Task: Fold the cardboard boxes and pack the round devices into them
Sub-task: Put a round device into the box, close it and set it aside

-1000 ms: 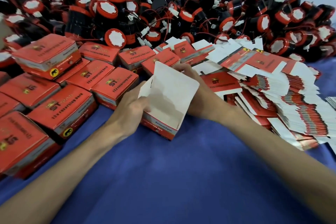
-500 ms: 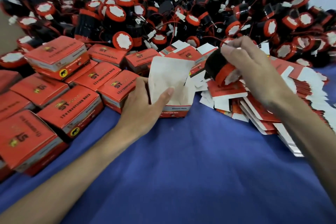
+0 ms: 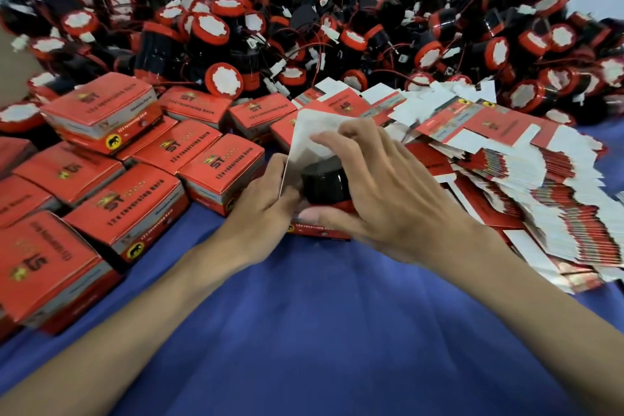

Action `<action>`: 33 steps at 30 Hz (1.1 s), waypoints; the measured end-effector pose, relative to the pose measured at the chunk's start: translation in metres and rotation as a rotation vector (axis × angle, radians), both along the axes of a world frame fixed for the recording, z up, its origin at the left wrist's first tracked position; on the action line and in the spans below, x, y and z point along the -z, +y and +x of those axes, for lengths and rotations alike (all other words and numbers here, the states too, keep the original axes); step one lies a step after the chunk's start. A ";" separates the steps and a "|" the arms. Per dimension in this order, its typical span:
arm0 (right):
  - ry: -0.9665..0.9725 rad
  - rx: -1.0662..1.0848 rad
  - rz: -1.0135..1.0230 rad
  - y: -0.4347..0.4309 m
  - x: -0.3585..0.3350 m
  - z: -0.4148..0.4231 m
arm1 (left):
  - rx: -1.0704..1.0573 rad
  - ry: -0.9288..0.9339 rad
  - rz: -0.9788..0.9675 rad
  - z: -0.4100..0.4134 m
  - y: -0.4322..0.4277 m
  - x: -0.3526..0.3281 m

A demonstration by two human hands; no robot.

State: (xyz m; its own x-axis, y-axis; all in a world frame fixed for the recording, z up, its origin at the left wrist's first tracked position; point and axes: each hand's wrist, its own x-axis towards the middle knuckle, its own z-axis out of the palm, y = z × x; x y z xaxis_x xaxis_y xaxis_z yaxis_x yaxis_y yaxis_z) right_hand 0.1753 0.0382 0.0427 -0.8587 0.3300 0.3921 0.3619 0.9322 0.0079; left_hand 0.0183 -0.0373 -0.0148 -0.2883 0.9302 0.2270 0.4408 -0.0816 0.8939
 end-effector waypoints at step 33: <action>-0.127 0.159 -0.124 -0.006 -0.018 0.002 | 0.065 0.117 0.009 -0.001 -0.005 0.000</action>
State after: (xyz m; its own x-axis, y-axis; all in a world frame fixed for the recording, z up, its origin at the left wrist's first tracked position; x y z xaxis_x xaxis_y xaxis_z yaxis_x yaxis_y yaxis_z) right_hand 0.1776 0.0325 0.0602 -0.8318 0.5044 0.2318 0.5081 0.8600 -0.0482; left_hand 0.0177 -0.0424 -0.0148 -0.1984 0.9439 0.2642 0.5352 -0.1215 0.8360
